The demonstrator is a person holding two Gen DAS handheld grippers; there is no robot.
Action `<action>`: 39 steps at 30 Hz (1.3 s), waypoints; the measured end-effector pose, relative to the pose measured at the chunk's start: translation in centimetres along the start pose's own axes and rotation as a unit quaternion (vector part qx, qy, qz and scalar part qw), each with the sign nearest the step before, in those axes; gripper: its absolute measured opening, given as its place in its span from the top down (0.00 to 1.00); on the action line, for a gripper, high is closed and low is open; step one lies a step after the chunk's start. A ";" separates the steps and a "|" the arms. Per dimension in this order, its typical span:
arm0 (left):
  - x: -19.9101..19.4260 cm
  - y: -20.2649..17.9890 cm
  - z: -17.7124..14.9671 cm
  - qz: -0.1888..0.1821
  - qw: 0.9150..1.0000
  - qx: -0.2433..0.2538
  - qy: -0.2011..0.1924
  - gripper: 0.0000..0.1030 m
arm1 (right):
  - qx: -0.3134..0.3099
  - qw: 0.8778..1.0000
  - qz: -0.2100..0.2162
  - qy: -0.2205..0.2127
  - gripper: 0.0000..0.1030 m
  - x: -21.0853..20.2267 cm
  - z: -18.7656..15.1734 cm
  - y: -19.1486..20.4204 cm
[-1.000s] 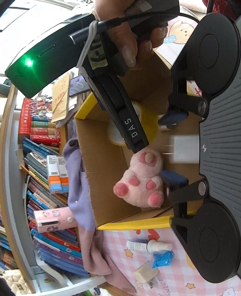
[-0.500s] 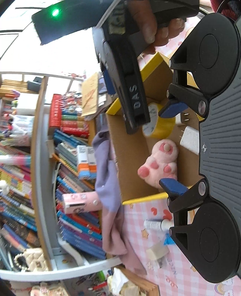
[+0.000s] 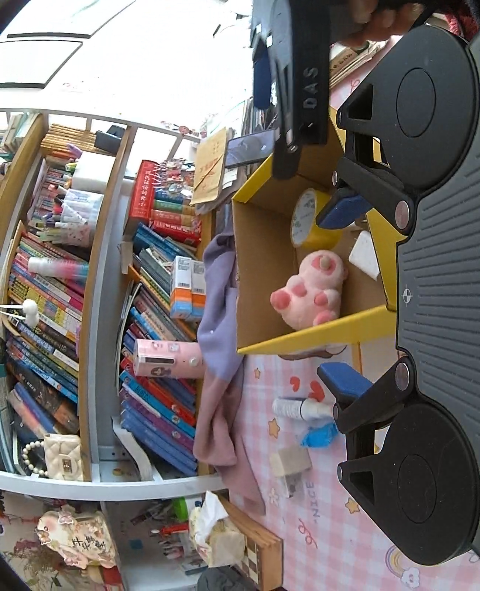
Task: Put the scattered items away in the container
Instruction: 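Withdraw both open tools up and away from the yellow box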
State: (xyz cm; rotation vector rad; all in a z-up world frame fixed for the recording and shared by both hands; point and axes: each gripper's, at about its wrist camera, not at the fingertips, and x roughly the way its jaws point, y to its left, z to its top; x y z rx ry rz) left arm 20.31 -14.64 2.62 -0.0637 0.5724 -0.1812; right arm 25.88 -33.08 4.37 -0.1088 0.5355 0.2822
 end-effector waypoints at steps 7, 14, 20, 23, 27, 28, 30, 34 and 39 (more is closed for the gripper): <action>-2.2 1.8 -1.0 -0.026 1.000 0.017 0.001 0.20 | 0.043 0.998 -0.053 0.003 0.07 -2.8 -2.0 2.1; -5.3 4.8 -3.0 -0.047 0.999 0.018 0.007 0.17 | 0.060 0.993 -0.100 -0.002 0.05 -6.0 -3.8 5.8; -7.9 8.0 -4.8 -0.047 0.999 0.010 0.020 0.16 | 0.063 0.991 -0.121 0.003 0.04 -8.5 -5.8 9.7; -9.1 9.4 -5.7 -0.043 0.999 0.014 0.024 0.16 | 0.070 0.990 -0.122 0.009 0.04 -9.4 -6.8 11.7; -10.8 11.1 -6.7 -0.030 0.999 0.022 0.027 0.16 | 0.072 0.991 -0.109 0.020 0.04 -10.1 -7.6 14.6; -11.2 11.6 -6.9 -0.028 0.999 0.023 0.027 0.16 | 0.070 0.992 -0.104 0.023 0.04 -10.2 -7.8 15.2; -11.9 12.5 -7.3 -0.024 0.999 0.020 0.028 0.16 | 0.066 0.993 -0.093 0.028 0.04 -10.4 -8.0 16.5; -13.0 14.2 -8.0 -0.015 0.999 0.008 0.032 0.15 | 0.054 0.995 -0.066 0.042 0.04 -10.5 -8.3 19.1; -14.1 16.2 -8.7 -0.002 0.999 -0.014 0.037 0.15 | 0.034 0.997 -0.042 0.050 0.04 -10.5 -8.2 21.6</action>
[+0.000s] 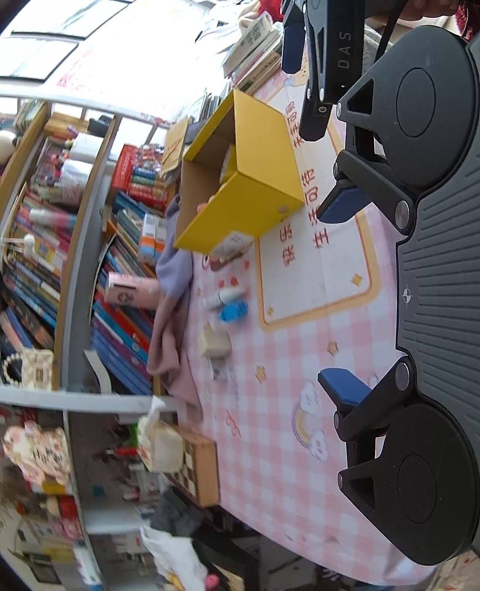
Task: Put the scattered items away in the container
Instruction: 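Withdraw both open tools up and away from the yellow box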
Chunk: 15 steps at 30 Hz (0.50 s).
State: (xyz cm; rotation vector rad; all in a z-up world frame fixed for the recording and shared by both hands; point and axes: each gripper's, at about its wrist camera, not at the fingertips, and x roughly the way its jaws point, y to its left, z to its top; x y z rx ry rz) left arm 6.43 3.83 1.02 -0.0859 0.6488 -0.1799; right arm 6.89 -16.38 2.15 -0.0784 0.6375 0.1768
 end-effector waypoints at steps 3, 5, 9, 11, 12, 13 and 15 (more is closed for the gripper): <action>-0.4 0.8 -0.2 0.005 1.000 -0.010 -0.001 0.15 | -0.017 1.000 0.012 0.004 0.04 0.0 0.1 1.2; -0.4 1.1 -0.3 0.007 1.000 -0.015 0.001 0.15 | -0.027 0.999 0.019 0.004 0.04 0.1 0.2 1.8; -0.3 1.6 -0.4 0.012 1.000 -0.021 0.003 0.15 | -0.043 0.999 0.032 0.007 0.04 0.6 0.5 2.7; 0.0 1.9 -0.5 0.016 1.000 -0.021 0.005 0.15 | -0.048 0.998 0.039 0.008 0.04 1.0 0.6 3.1; 0.2 2.1 -0.5 0.019 1.000 -0.022 0.007 0.15 | -0.050 0.998 0.041 0.009 0.04 1.3 0.6 3.3; 0.3 2.3 -0.5 0.022 0.999 -0.024 0.010 0.15 | -0.052 0.998 0.045 0.011 0.05 1.7 0.7 3.5; 0.8 2.9 -0.3 0.029 0.999 -0.028 0.014 0.15 | -0.053 0.997 0.053 0.016 0.05 2.5 0.8 3.8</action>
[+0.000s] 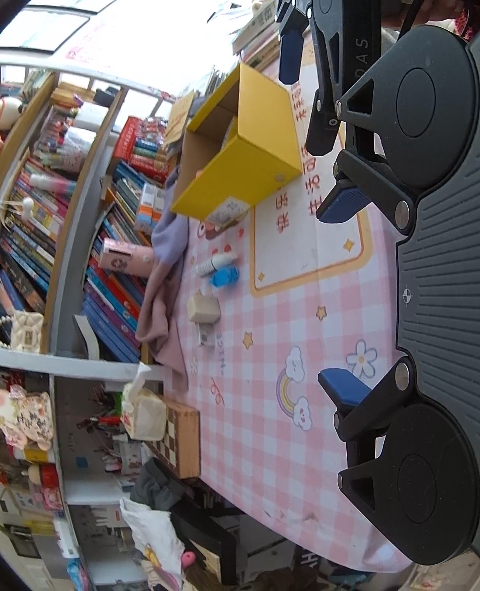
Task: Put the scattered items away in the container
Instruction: 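Withdraw both open tools up and away from the yellow box, then move the right tool to the blue packet while the left tool approaches the small white-red box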
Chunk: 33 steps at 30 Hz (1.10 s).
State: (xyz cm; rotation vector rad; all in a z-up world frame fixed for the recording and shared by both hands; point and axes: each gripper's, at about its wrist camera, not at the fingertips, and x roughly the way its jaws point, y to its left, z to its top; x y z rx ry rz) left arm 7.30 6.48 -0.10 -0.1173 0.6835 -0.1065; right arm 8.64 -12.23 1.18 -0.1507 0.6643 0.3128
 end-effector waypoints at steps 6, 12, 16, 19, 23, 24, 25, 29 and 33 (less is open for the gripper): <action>2.5 1.2 1.9 0.013 1.000 0.007 0.006 0.15 | -0.006 1.000 0.006 0.001 0.16 3.2 1.6 0.5; 5.9 2.0 4.9 0.016 1.000 0.023 0.000 0.15 | -0.010 1.000 0.016 0.008 0.34 7.4 4.1 0.4; 8.3 2.3 7.1 0.012 0.999 0.038 -0.008 0.15 | -0.010 1.000 0.017 0.009 0.41 10.1 5.7 0.1; 10.3 2.4 8.5 0.008 0.999 0.049 -0.010 0.16 | -0.013 1.000 0.019 0.012 0.42 12.2 6.8 0.1; 13.3 2.8 10.1 0.009 0.998 0.057 -0.003 0.17 | -0.014 0.999 0.025 0.021 0.42 14.9 8.0 0.2; 14.0 3.0 10.5 0.009 0.998 0.058 -0.001 0.17 | -0.014 0.999 0.027 0.023 0.42 15.6 8.3 0.3; 14.7 3.1 10.9 0.009 0.998 0.059 0.001 0.17 | -0.015 0.999 0.029 0.025 0.43 16.3 8.6 0.3; 18.1 3.8 12.0 0.014 0.997 0.071 0.016 0.19 | -0.029 0.999 0.021 0.037 0.49 19.3 9.4 0.7; 21.7 4.6 12.8 0.021 0.995 0.085 0.039 0.30 | -0.021 0.998 0.027 0.058 0.57 22.6 10.1 0.7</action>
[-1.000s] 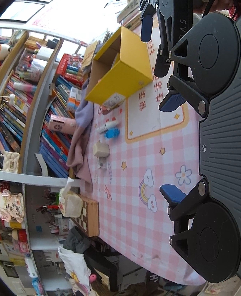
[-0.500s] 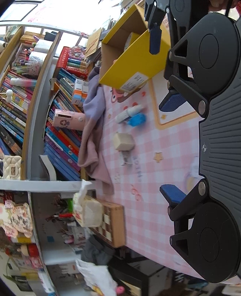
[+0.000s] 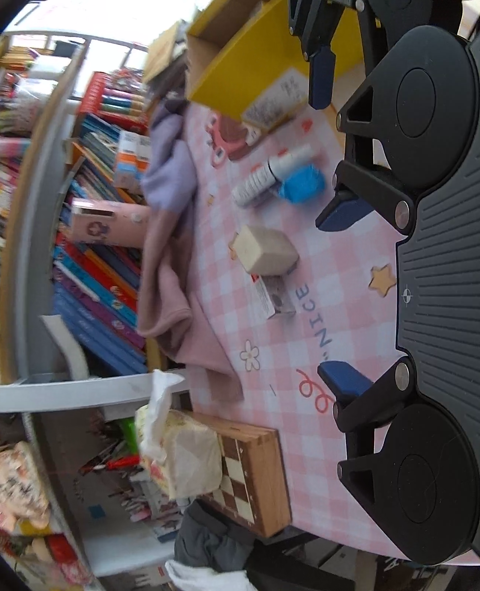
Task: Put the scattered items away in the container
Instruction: 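Move the right tool to the blue packet while the left tool approaches the small white-red box, then close the right tool on the blue packet while the left tool grasps the small white-red box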
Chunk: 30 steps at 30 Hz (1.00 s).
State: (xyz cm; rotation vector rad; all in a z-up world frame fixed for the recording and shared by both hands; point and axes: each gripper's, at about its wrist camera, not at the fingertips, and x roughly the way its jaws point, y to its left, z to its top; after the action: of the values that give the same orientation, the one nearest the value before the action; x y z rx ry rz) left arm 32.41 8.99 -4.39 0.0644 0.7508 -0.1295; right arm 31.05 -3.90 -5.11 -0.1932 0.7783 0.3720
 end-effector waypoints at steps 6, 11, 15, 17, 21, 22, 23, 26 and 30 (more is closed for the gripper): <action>4.7 1.3 1.9 -0.013 1.000 0.005 0.018 0.46 | 0.005 1.000 0.000 0.001 0.60 3.0 1.6 -0.1; 7.9 1.3 3.2 -0.017 0.999 0.040 0.029 0.46 | 0.007 1.000 0.001 0.005 0.60 4.8 2.5 -0.3; 9.9 1.1 3.7 -0.022 0.997 0.063 0.037 0.46 | 0.009 1.000 0.003 0.014 0.61 6.0 3.0 -0.4; 10.6 1.0 4.0 -0.027 0.996 0.072 0.041 0.48 | 0.010 1.000 0.003 0.017 0.62 6.5 3.1 -0.3; 11.4 1.1 4.5 -0.041 0.996 0.072 0.043 0.56 | 0.012 1.000 0.002 0.024 0.65 7.3 3.3 -0.4; 11.6 1.2 4.6 -0.043 0.995 0.072 0.044 0.57 | 0.013 1.000 0.001 0.026 0.66 7.5 3.3 -0.5; 11.8 1.2 4.7 -0.046 0.995 0.073 0.045 0.58 | 0.014 1.000 0.000 0.027 0.66 7.6 3.4 -0.6; 12.1 1.3 4.9 -0.054 0.995 0.074 0.049 0.60 | 0.018 0.999 -0.001 0.033 0.68 8.1 3.4 -0.8; 12.5 1.2 4.8 -0.070 0.993 0.074 0.059 0.76 | 0.024 0.999 0.002 0.041 0.75 8.5 3.2 -0.9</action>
State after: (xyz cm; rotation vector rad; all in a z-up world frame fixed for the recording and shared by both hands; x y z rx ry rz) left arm 44.84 8.53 -9.42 0.1623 0.8635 -0.3175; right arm 39.01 -1.57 -8.95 -0.1620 0.8687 0.3498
